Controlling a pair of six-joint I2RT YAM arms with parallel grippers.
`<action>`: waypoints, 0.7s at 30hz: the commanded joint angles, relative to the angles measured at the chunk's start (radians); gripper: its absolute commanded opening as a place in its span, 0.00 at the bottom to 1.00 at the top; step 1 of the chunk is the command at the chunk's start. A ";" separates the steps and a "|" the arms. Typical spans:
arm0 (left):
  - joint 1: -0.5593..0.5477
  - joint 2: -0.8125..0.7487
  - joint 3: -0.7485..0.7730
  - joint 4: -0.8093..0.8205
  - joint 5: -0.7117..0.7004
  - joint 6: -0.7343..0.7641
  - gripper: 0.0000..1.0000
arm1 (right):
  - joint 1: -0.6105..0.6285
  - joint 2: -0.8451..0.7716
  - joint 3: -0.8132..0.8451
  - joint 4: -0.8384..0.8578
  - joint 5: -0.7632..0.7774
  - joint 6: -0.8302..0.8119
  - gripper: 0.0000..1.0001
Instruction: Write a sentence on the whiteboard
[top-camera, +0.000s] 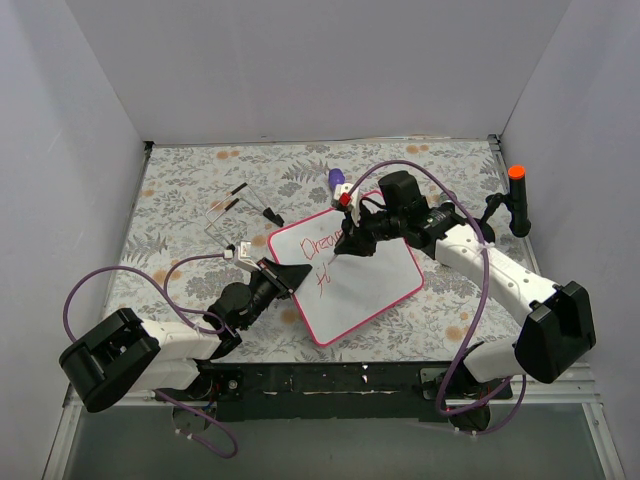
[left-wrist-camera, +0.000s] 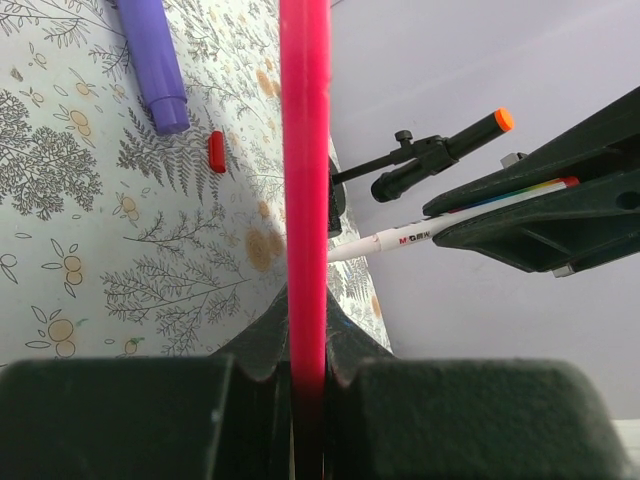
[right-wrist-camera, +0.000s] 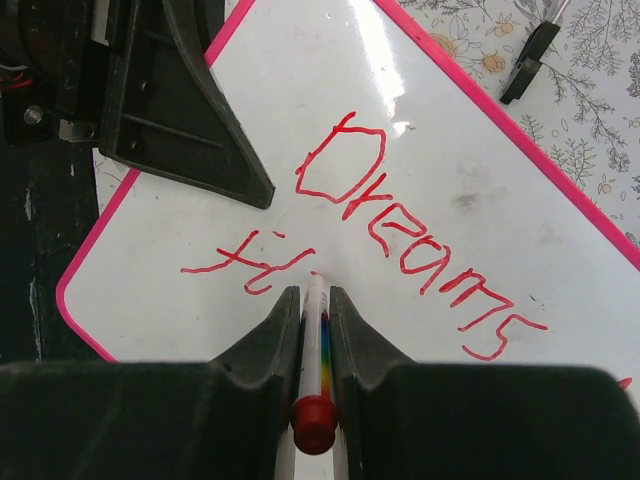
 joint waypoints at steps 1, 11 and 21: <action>-0.002 -0.042 0.025 0.216 -0.002 -0.047 0.00 | -0.001 0.000 -0.003 0.036 0.013 0.004 0.01; -0.002 -0.036 0.025 0.220 0.001 -0.050 0.00 | -0.001 -0.022 -0.021 0.028 -0.017 -0.003 0.01; -0.002 -0.045 0.025 0.209 -0.002 -0.043 0.00 | -0.001 -0.026 -0.023 0.031 -0.025 -0.002 0.01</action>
